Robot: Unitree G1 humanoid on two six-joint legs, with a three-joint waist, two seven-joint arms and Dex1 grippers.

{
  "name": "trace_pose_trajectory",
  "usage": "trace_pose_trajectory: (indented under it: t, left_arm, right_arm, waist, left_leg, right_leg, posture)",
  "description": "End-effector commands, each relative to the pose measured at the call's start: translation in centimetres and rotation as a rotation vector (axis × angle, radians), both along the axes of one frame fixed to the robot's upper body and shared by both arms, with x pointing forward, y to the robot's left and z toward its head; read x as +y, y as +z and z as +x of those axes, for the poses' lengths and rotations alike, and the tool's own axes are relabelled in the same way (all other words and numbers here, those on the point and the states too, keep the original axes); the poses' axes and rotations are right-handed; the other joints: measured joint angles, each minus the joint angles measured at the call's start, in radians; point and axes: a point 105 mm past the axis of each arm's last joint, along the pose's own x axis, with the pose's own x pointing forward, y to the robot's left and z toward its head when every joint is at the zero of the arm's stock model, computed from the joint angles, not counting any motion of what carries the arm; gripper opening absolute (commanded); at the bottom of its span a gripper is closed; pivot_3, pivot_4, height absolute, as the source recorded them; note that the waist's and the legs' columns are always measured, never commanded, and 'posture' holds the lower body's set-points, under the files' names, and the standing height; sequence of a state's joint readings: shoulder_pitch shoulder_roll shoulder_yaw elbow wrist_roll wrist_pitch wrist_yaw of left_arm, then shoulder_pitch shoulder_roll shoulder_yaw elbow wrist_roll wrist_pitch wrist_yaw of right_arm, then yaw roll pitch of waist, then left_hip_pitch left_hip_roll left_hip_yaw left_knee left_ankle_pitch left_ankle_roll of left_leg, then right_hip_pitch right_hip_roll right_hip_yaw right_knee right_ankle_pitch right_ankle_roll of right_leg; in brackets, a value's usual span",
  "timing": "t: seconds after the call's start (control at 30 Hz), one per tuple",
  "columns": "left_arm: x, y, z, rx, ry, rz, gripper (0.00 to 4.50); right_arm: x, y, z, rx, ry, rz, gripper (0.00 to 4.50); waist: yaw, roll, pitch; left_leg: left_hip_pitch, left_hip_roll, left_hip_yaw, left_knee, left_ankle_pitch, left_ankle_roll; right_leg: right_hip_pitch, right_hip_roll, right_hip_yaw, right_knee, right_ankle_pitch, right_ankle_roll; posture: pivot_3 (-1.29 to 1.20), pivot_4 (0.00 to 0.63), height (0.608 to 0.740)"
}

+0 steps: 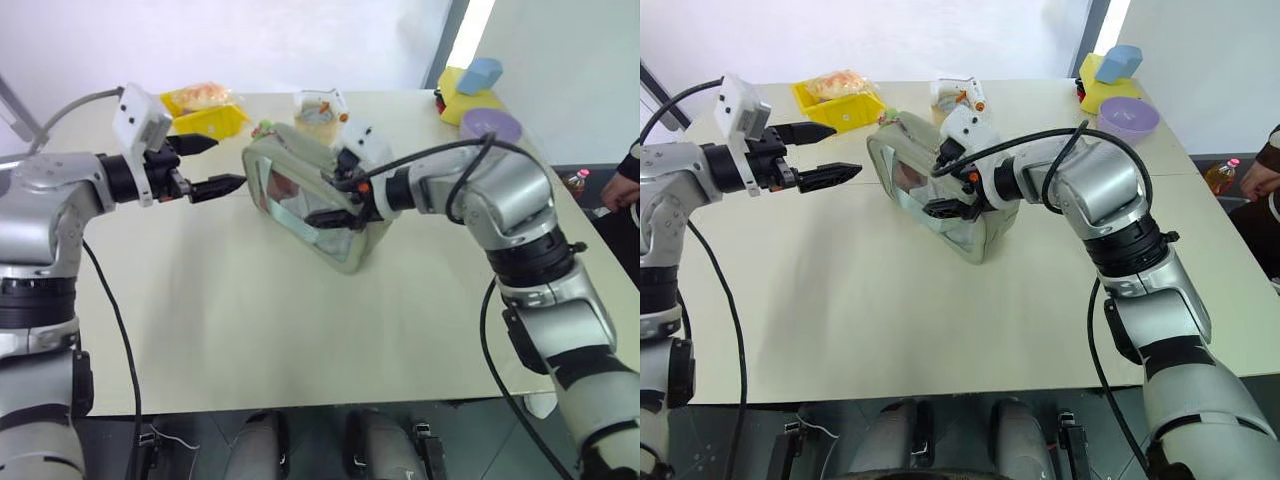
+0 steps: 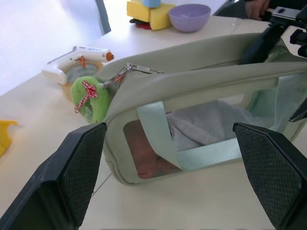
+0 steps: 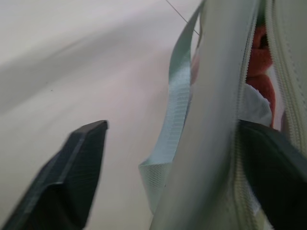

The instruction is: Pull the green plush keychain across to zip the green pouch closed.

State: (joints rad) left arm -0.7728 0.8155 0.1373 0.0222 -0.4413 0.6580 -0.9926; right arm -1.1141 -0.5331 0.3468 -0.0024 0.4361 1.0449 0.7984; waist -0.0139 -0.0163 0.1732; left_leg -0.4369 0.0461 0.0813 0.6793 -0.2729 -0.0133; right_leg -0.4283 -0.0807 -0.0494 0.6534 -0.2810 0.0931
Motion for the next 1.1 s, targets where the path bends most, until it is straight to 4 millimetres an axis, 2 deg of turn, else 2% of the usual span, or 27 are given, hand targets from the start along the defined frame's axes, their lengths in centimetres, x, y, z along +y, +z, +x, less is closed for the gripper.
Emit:
trace_pose_trajectory:
  t: [0.03, 0.13, 0.17, 0.23, 0.4, 0.53, 0.67, 0.87, 1.1]
  left_arm:
    - [0.5, 1.6, -0.6, -0.064, 0.021, -0.004, 4.5]
    - [0.8, 1.6, -0.3, -0.069, 0.037, -0.003, 4.5]
    - [1.1, 1.9, -0.3, -0.077, 0.042, -0.001, 4.5]
    - [1.4, 2.5, -0.2, -0.093, 0.051, -0.004, 4.5]
    - [1.6, 3.4, 0.1, -0.095, 0.052, -0.048, 4.5]
    - [1.0, 2.8, 0.1, -0.087, 0.032, -0.038, 4.5]
    - [0.8, 2.7, 0.1, -0.084, 0.027, -0.033, 4.5]
    - [0.8, 2.9, 0.4, -0.088, 0.025, -0.032, 4.5]
    - [0.8, 3.1, 0.6, -0.095, 0.026, -0.029, 4.5]
  right_arm:
    - [0.2, 2.3, -0.7, -0.223, 0.166, -0.063, 2.12]
    - [-0.6, 2.5, -0.6, -0.352, 0.262, -0.146, 0.5]
    - [-1.5, 2.7, -0.5, -0.393, 0.306, -0.172, 0.09]
    - [-2.6, 3.1, -0.8, -0.468, 0.42, -0.199, 0.09]
    - [-4.6, 2.4, 0.1, -0.493, 0.457, -0.215, 0.09]
    - [-3.6, -0.1, -0.5, -0.453, 0.478, -0.209, 0.09]
    - [-3.9, -1.1, -0.7, -0.41, 0.445, -0.252, 0.09]
    - [-3.7, 1.8, -0.8, -0.302, 0.308, -0.121, 0.09]
    - [-3.8, 2.6, -0.7, -0.271, 0.237, -0.084, 0.09]
  waist:
    - [0.0, 0.0, 0.0]
    - [0.002, 0.0, 0.0]
    - [0.002, 0.0, 0.0]
    - [0.003, 0.0, 0.0]
    - [0.0, 0.0, 0.0]
    - [0.001, 0.0, 0.0]
    - [-0.004, 0.0, 0.0]
    - [0.001, 0.0, 0.0]
    - [0.004, 0.0, 0.0]
  left_leg:
    - [0.0, 0.0, 0.0, 0.0, 0.0, 0.0]
    - [-0.001, -0.001, 0.0, 0.0, -0.001, 0.001]
    - [-0.002, -0.001, 0.0, 0.001, -0.001, 0.001]
    - [-0.002, -0.001, 0.001, 0.002, -0.001, 0.001]
    - [-0.002, -0.001, 0.001, 0.002, 0.0, 0.001]
    - [-0.002, 0.0, 0.001, 0.003, 0.0, 0.0]
    - [-0.001, 0.0, 0.001, 0.003, 0.0, 0.0]
    - [0.0, 0.0, 0.002, 0.003, 0.0, 0.0]
    - [-0.001, -0.001, 0.002, 0.003, 0.0, 0.0]
  right_leg:
    - [0.0, 0.0, 0.0, 0.0, 0.0, 0.0]
    - [0.0, 0.0, 0.0, 0.0, 0.0, 0.0]
    - [0.0, 0.0, 0.0, 0.0, 0.0, 0.0]
    - [0.0, 0.0, -0.001, -0.001, 0.0, 0.0]
    - [0.0, 0.0, -0.002, -0.001, 0.0, 0.0]
    - [0.0, 0.0, -0.002, 0.002, 0.0, 0.0]
    - [0.0, 0.0, -0.002, 0.003, 0.0, 0.0]
    - [0.0, 0.0, -0.002, 0.004, 0.0, 0.0]
    - [0.0, -0.001, -0.002, 0.004, 0.0, 0.0]
  posture:
    - [0.0, 0.15, 0.739]
    - [0.0, 0.15, 0.739]
    - [0.0, 0.15, 0.739]
    - [0.0, 0.15, 0.739]
    - [0.0, 0.15, 0.739]
    - [0.0, 0.15, 0.739]
    - [0.0, 0.15, 0.739]
    - [0.0, 0.15, 0.739]
    - [0.0, 0.15, 0.739]
